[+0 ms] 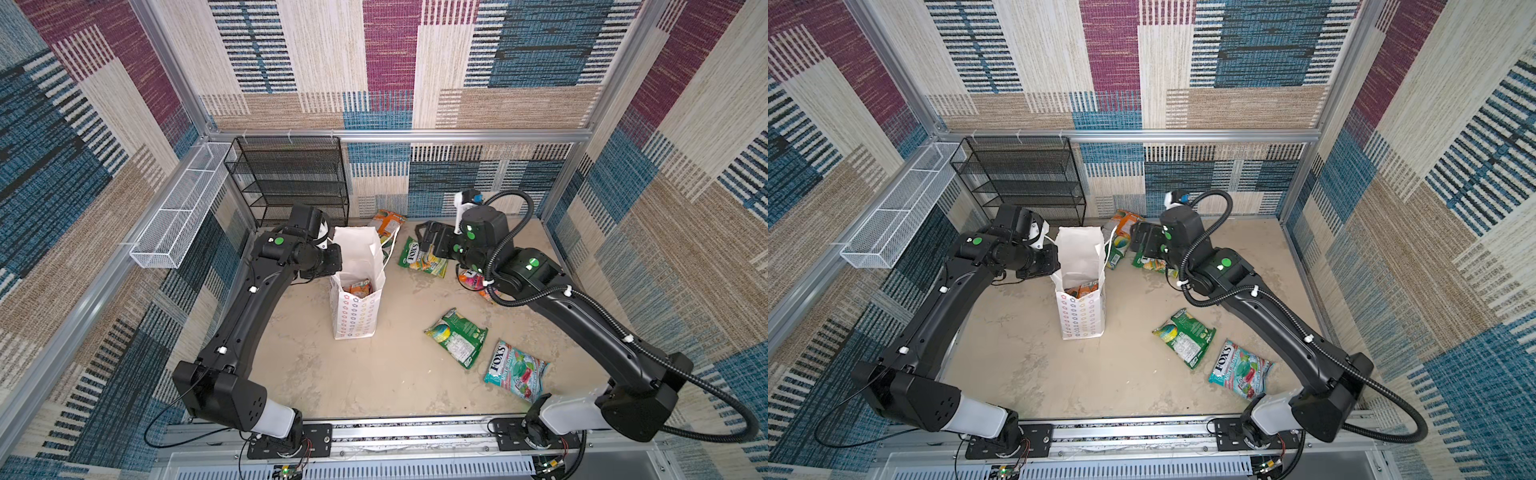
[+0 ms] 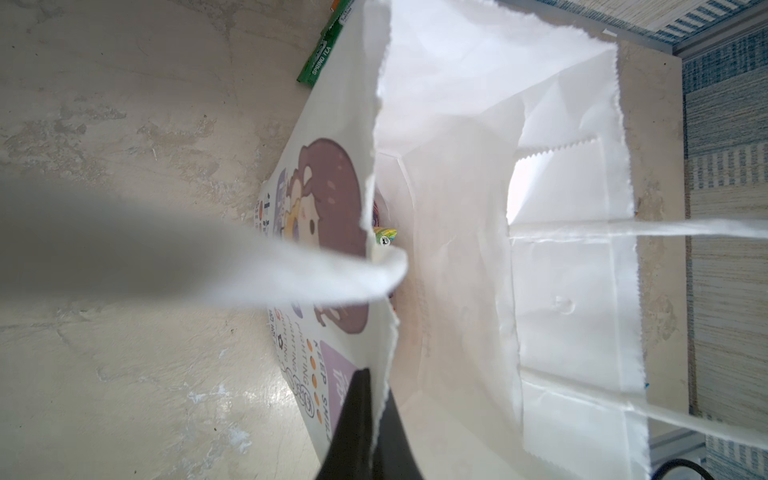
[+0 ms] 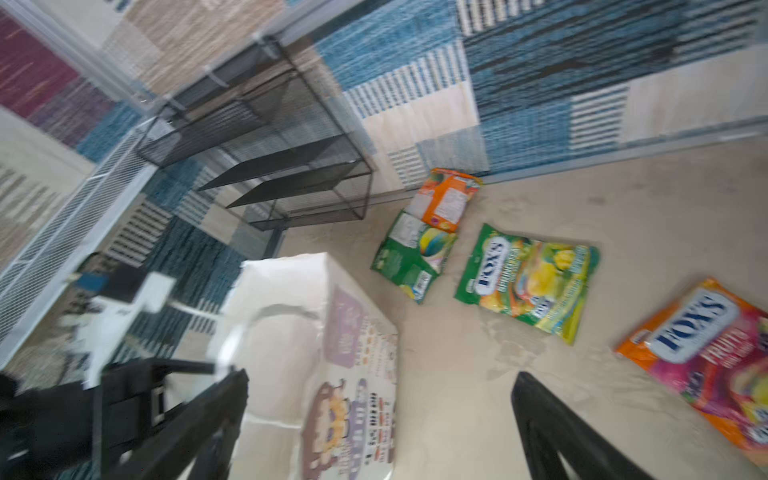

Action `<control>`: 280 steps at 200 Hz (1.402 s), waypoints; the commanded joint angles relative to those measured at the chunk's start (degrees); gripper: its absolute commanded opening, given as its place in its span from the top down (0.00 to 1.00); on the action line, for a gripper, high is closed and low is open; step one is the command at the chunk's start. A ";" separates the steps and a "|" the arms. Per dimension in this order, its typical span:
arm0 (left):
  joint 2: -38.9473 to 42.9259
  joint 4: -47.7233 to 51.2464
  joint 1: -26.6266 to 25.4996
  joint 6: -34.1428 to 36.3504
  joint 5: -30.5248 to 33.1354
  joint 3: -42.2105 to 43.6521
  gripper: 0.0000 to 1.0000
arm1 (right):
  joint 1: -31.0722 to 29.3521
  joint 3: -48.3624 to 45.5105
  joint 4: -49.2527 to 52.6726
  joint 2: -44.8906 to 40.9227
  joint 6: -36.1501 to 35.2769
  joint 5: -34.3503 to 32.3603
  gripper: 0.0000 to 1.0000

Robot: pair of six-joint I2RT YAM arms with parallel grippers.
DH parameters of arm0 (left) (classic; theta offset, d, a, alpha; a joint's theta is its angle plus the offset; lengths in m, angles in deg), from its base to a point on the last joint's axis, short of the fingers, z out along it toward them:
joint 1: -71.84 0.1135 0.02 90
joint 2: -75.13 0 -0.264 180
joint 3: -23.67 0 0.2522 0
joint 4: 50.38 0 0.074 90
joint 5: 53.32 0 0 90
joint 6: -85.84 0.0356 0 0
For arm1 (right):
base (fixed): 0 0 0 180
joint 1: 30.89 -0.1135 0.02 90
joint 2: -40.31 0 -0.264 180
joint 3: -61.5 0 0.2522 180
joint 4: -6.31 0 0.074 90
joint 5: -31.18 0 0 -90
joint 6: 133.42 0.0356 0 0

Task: Place the snacks into the paper bag
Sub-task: 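Release the bag rim with the right gripper and reach toward the teal cherry-mint packet, then grasp the teal cherry-mint packet with the right gripper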

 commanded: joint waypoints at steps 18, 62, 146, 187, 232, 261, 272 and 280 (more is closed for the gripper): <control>1.91 -6.10 0.05 1.57 -2.02 4.10 1.00 | 9.14 -11.22 0.89 -6.20 6.63 4.75 0.00; 4.61 -7.53 0.52 3.10 -2.26 7.51 1.00 | 14.81 -26.68 -0.27 -10.53 15.25 7.72 0.00; 8.67 -10.81 1.14 2.70 -5.78 11.71 1.00 | 23.98 -50.13 5.22 -20.62 35.27 14.16 0.03; 11.43 -12.42 1.75 2.08 -6.16 12.60 1.00 | 24.66 -50.43 14.58 -21.34 41.91 12.20 0.09; 13.07 -13.61 2.77 1.33 -6.65 13.56 1.00 | 24.66 -51.42 17.74 -18.52 43.90 10.88 0.24; 12.69 -13.78 2.98 1.00 -7.61 13.69 1.00 | 24.65 -54.23 15.94 -17.96 44.73 11.39 0.27; 12.55 -13.70 3.10 0.88 -7.95 13.69 1.00 | 24.62 -54.39 15.63 -17.47 44.75 10.82 0.27; 12.34 -13.88 3.24 0.75 -8.30 13.69 1.00 | 24.66 -54.35 15.41 -16.95 44.71 10.49 0.27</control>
